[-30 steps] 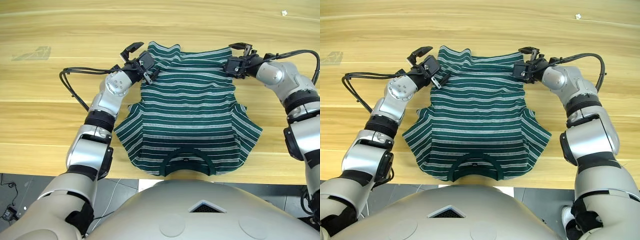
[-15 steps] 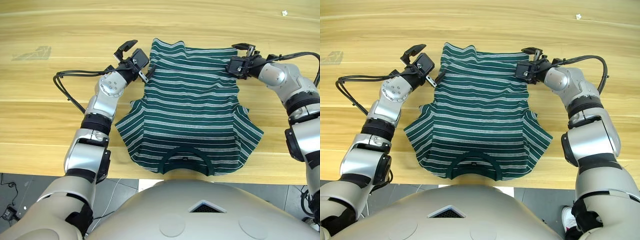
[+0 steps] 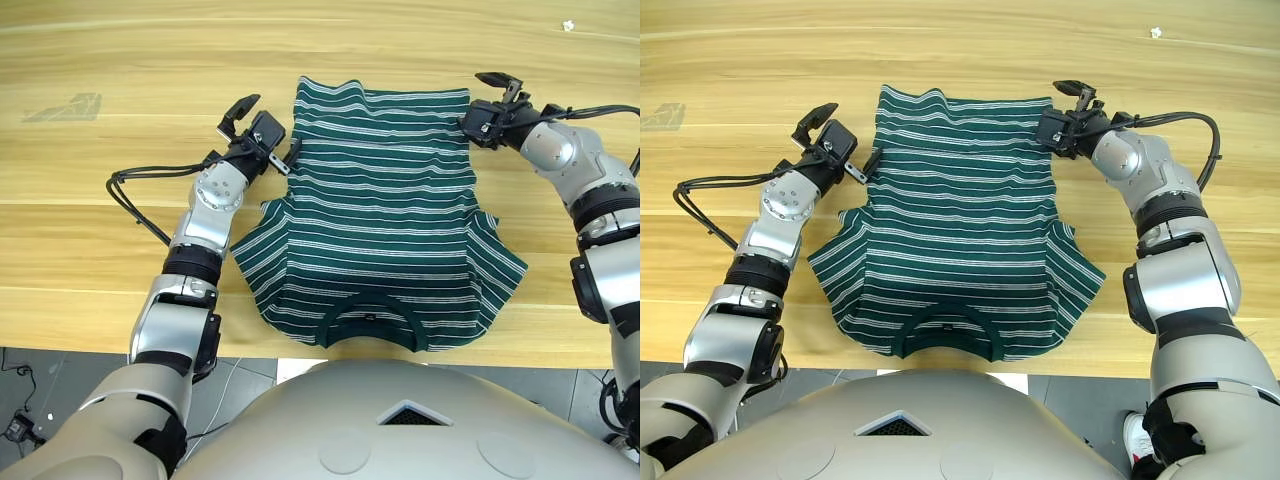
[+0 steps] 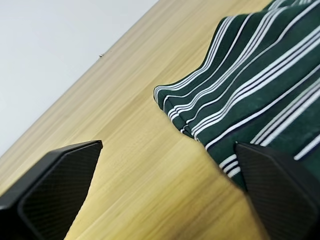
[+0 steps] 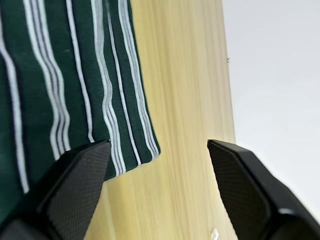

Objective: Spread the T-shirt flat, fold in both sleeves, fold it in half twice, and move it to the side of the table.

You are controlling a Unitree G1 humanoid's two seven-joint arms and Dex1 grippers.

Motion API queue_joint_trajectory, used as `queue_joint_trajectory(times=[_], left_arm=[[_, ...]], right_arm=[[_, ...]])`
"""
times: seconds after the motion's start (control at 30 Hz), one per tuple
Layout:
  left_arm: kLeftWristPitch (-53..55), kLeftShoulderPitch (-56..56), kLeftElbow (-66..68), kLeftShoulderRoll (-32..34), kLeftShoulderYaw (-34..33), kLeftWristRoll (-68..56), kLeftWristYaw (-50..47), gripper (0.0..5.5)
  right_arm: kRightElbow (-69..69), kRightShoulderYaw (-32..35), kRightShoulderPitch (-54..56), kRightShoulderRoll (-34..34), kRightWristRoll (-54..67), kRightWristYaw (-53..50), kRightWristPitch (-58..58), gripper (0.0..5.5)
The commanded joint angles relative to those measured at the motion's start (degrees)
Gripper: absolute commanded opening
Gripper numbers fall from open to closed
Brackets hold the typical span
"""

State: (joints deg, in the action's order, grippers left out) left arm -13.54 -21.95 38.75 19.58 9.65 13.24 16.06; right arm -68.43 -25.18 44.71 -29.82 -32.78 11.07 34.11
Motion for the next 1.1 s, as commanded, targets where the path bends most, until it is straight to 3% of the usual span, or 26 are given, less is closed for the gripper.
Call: queue_joint_trajectory(times=[0.03,0.33,0.53,0.67,0.87,1.1], left_arm=[[2.03,3.60,-0.38,-0.36,0.90,0.53,0.23,4.90],[3.37,3.25,-5.97,0.90,-2.29,-0.09,-3.29,4.90],[8.44,-4.79,3.84,0.30,-5.12,1.99,-14.27,4.90],[7.39,-4.85,2.29,-1.66,-4.64,0.16,-12.67,4.90],[9.01,0.96,-12.25,-3.01,-4.71,-2.66,-8.55,4.90],[13.77,10.41,-31.09,-3.98,-3.83,-3.88,-6.14,4.90]], right_arm=[[0.21,0.52,1.48,0.79,0.31,-0.63,-0.54,3.57],[-3.63,0.29,4.01,4.61,-0.16,-2.34,-4.29,3.57],[-4.53,-0.34,4.13,6.25,-0.55,-2.19,-4.72,3.57],[-5.62,-1.91,3.84,7.59,-1.91,-1.41,-5.74,3.57],[-8.46,-4.55,4.99,9.78,-4.76,-2.87,-12.12,3.57],[-8.94,-3.21,6.40,9.21,-3.45,-6.73,-14.21,3.57]])
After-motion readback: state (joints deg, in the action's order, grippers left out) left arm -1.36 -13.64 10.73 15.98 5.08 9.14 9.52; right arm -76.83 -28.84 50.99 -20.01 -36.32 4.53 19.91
